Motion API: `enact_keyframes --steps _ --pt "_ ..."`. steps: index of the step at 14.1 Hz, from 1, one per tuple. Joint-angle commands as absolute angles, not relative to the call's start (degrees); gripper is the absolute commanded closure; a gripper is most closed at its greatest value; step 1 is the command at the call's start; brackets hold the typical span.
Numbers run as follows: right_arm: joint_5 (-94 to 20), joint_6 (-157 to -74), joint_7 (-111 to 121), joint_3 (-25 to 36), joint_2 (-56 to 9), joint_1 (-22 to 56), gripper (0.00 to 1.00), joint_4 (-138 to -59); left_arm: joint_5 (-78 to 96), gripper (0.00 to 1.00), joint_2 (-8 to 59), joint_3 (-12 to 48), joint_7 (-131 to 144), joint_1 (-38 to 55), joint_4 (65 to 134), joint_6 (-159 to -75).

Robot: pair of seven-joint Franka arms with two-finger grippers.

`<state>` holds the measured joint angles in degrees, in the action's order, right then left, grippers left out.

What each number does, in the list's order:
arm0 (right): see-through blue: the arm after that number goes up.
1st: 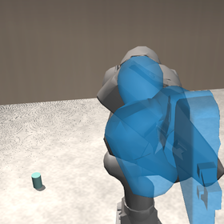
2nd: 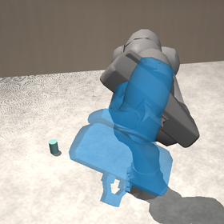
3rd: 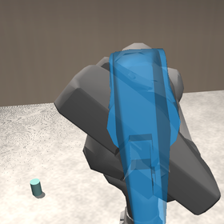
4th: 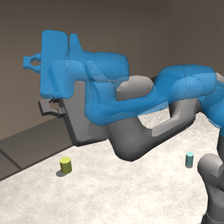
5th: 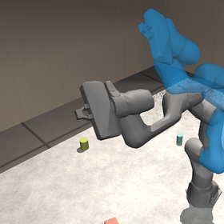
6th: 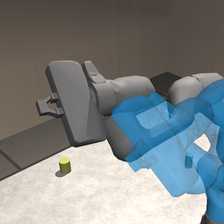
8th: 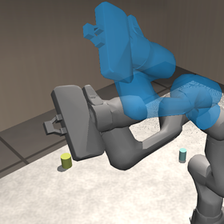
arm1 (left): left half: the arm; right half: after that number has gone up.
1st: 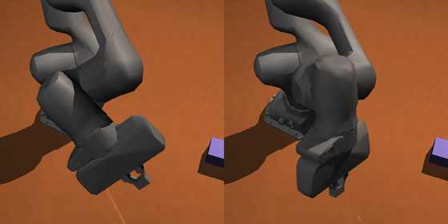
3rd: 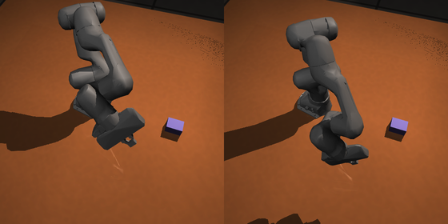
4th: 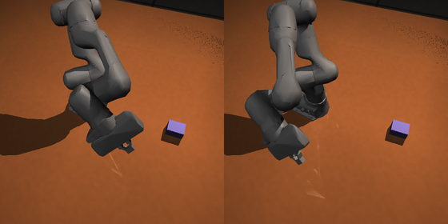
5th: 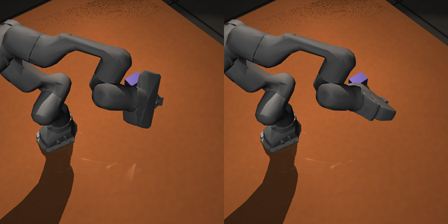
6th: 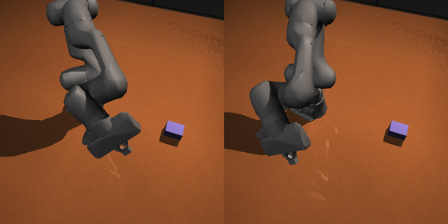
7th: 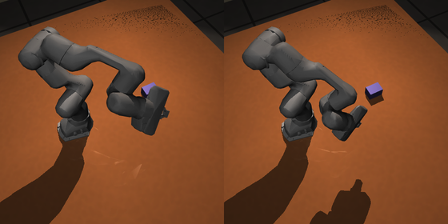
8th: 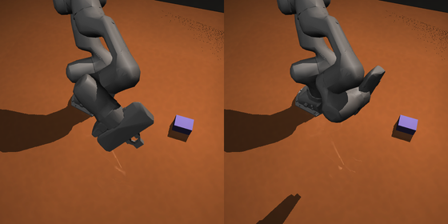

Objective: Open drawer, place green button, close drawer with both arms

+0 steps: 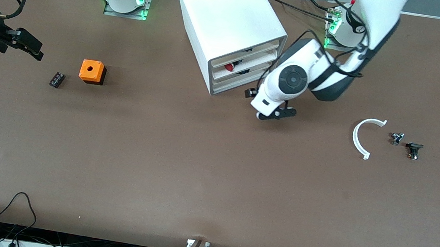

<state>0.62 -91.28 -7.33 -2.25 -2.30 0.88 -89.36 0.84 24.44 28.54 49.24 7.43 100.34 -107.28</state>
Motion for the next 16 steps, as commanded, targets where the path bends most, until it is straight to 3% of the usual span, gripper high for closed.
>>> enact_keyframes --steps 1,5,10,11,14,16 --pt "1.8 -89.7 -6.8 -3.1 -2.8 0.4 0.00 -87.6 -5.3 0.01 24.7 28.8 42.1 5.6 90.6 -96.2" --pt "1.6 -90.1 -6.2 -2.9 -2.8 0.4 0.00 -87.6 -6.5 0.01 22.8 29.4 28.6 -1.9 81.5 -85.7" --pt "1.8 -89.6 -6.1 -2.9 -2.8 0.3 0.00 -85.6 -6.5 0.01 14.1 26.9 10.8 -7.3 81.6 -83.5" --pt "1.8 -89.6 -6.0 -2.9 -2.8 0.3 0.00 -85.6 -6.2 0.01 13.0 24.2 7.9 -7.4 81.6 -83.4" --pt "1.8 -89.6 -6.0 -2.9 -2.8 0.3 0.00 -85.5 -4.9 0.01 8.4 8.6 -1.8 -0.3 86.2 -86.2" --pt "1.8 -89.5 -6.0 -3.0 -2.8 0.3 0.00 -85.5 -2.6 0.00 2.4 5.7 -1.1 0.7 94.8 -93.9"
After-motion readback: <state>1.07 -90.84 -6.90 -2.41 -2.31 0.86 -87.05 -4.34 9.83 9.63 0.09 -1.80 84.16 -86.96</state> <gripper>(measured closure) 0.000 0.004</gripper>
